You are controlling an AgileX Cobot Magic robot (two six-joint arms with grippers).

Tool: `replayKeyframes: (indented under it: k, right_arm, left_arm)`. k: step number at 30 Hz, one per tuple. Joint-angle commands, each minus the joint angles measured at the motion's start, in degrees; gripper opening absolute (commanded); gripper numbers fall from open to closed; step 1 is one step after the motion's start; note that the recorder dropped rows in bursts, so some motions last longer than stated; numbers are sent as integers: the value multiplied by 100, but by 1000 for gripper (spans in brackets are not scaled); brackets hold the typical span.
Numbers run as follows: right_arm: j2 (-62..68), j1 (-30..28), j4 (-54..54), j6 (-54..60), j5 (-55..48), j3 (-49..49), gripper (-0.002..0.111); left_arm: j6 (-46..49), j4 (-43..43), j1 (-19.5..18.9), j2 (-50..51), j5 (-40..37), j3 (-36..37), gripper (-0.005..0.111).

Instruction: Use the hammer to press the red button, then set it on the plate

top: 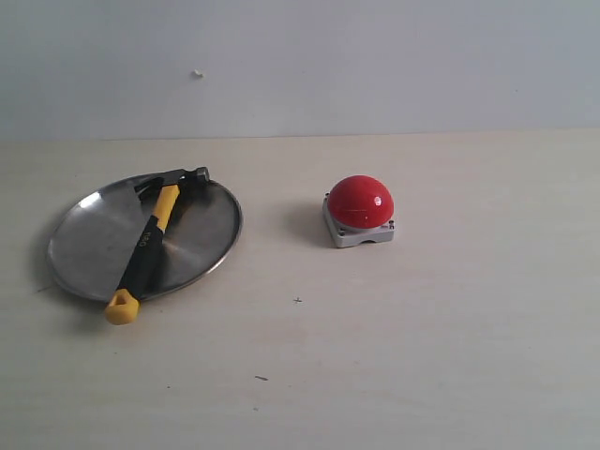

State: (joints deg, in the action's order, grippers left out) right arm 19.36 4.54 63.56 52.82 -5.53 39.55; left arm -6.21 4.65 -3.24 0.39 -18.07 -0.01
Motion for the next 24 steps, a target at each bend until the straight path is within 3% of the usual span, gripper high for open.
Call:
replayKeyframes:
  k: [1,6,15,18,24]
  right_arm:
    - [40,-37,-1125,-1026,-260,-269,0]
    - [-127,-37,-3126,-3120,-426,-707,0]
    - [-759,-37,-6153,-5867,-716,-1466,0]
    - [-910,-37,-6572,-6566,-685,-1668,0]
    - [-1072,-37,-6710,-6444,-641,-2301,0]
  left_arm:
    - [3,-33,-9,-39,3,1,0]
    - [3,-33,-9,-39,3,1,0]
    - [3,-33,-9,-39,3,1,0]
    - [3,-33,-9,-39,3,1,0]
    - [3,-33,-9,-39,3,1,0]
